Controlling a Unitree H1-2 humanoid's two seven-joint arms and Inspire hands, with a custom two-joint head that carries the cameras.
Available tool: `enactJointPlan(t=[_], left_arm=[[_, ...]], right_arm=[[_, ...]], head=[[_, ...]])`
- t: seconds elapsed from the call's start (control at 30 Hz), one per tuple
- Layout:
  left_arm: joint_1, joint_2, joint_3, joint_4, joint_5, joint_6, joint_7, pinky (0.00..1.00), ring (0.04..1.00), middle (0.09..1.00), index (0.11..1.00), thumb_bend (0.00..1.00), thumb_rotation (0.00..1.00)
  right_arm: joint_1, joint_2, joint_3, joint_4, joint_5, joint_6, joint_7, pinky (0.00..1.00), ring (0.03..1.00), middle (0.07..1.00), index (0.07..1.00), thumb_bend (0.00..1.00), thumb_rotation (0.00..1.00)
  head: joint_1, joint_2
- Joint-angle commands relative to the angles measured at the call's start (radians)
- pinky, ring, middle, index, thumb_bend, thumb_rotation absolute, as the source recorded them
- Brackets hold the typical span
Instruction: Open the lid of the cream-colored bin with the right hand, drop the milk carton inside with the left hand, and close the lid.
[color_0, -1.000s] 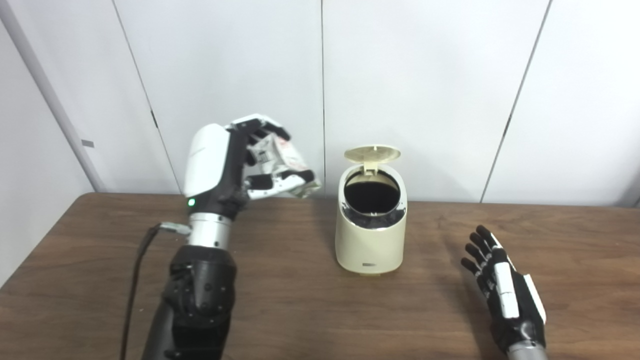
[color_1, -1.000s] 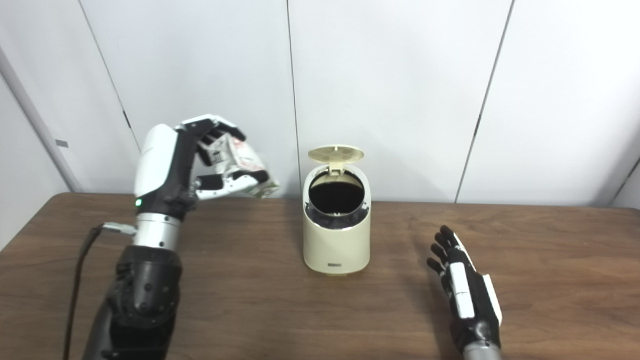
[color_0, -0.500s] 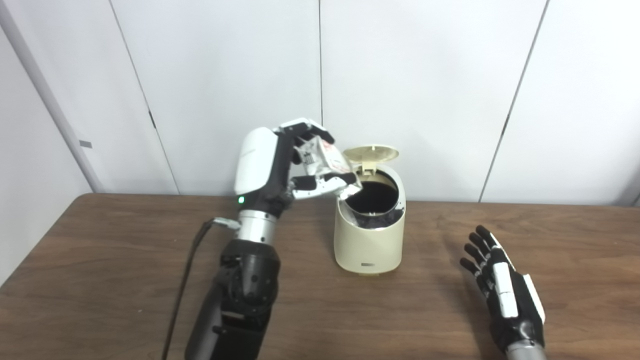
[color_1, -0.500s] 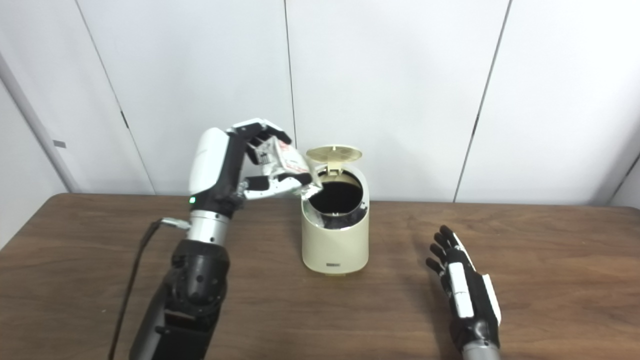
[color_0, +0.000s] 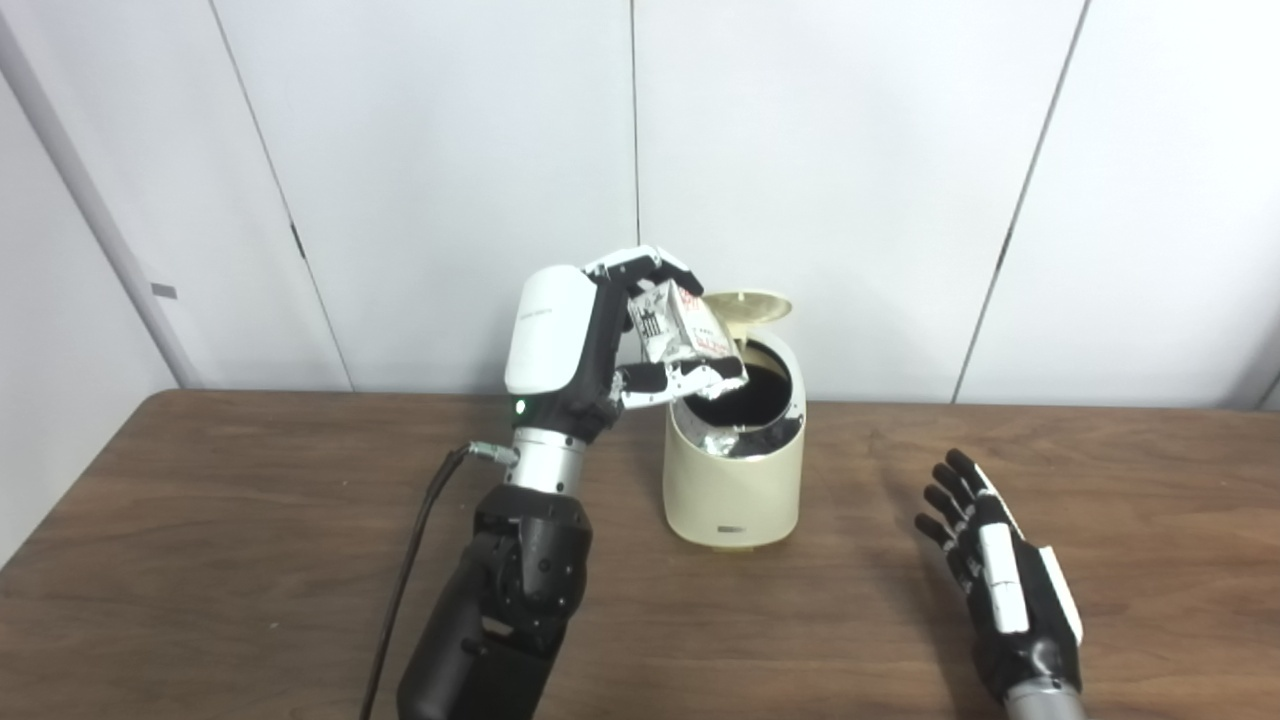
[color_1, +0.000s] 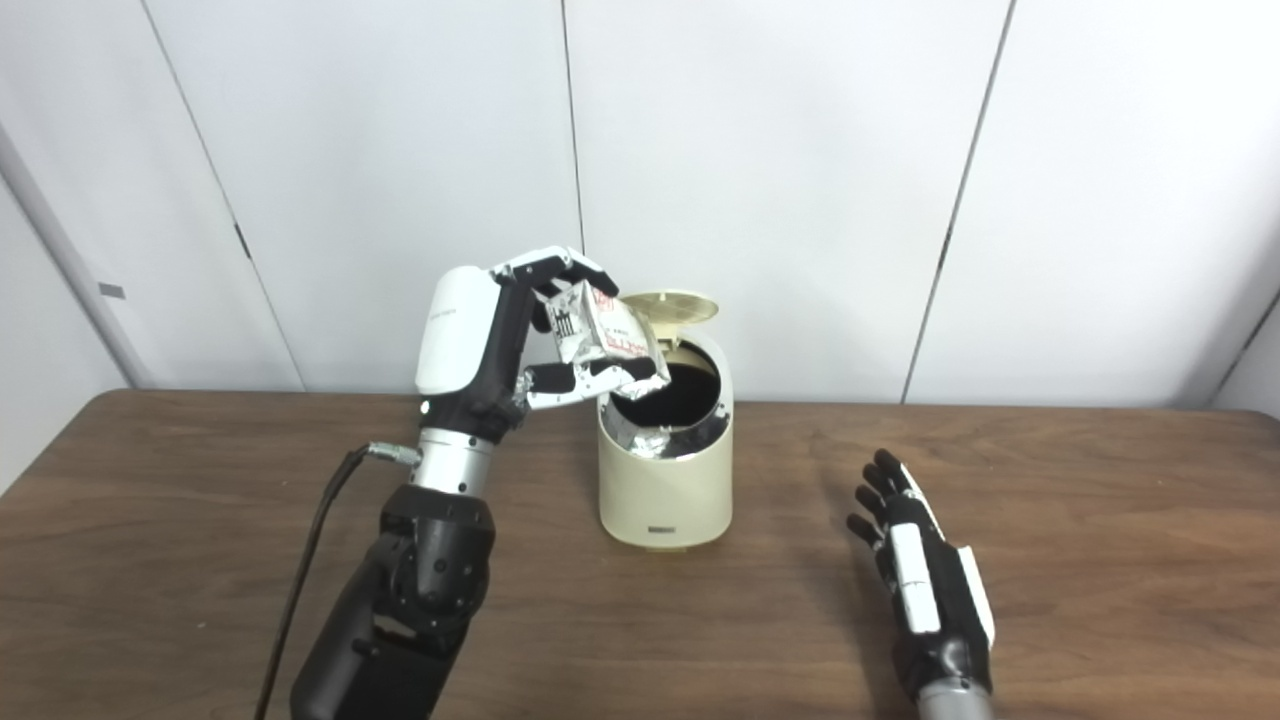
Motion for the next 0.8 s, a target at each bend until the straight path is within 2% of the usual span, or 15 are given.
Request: enactJointPlan(t=[0.0, 0.13, 0.4, 0.77], left_arm=[[-0.07, 0.012, -0.004, -0.009, 0.018, -0.052, 0.051, 0.33, 0.425, 0.556, 0.485, 0.47, 0.0], [-0.076, 0.025, -0.014, 0.025, 0.038, -0.092, 0.085, 0.32, 0.416, 0.554, 0.488, 0.47, 0.0], [-0.063, 0.026, -0.02, 0.043, 0.029, -0.103, 0.079, 0.36, 0.422, 0.551, 0.487, 0.47, 0.0], [-0.066, 0.025, -0.034, 0.113, 0.045, -0.159, 0.142, 0.37, 0.422, 0.546, 0.484, 0.47, 0.0]], right_arm=[[-0.036, 0.004, 0.004, -0.036, 0.002, -0.04, 0.002, 0.87, 0.91, 0.914, 0.907, 0.61, 0.88], [-0.03, 0.002, 0.005, -0.044, -0.005, -0.04, -0.001, 0.86, 0.912, 0.921, 0.912, 0.62, 0.9], [-0.014, -0.004, 0.005, -0.069, -0.012, -0.022, -0.002, 0.87, 0.917, 0.924, 0.914, 0.64, 0.91], [-0.004, -0.012, 0.003, -0.074, -0.01, -0.027, 0.002, 0.87, 0.922, 0.928, 0.921, 0.64, 0.9]], head=[[0.0, 0.002], [-0.003, 0.004], [-0.008, 0.006], [-0.014, 0.008]])
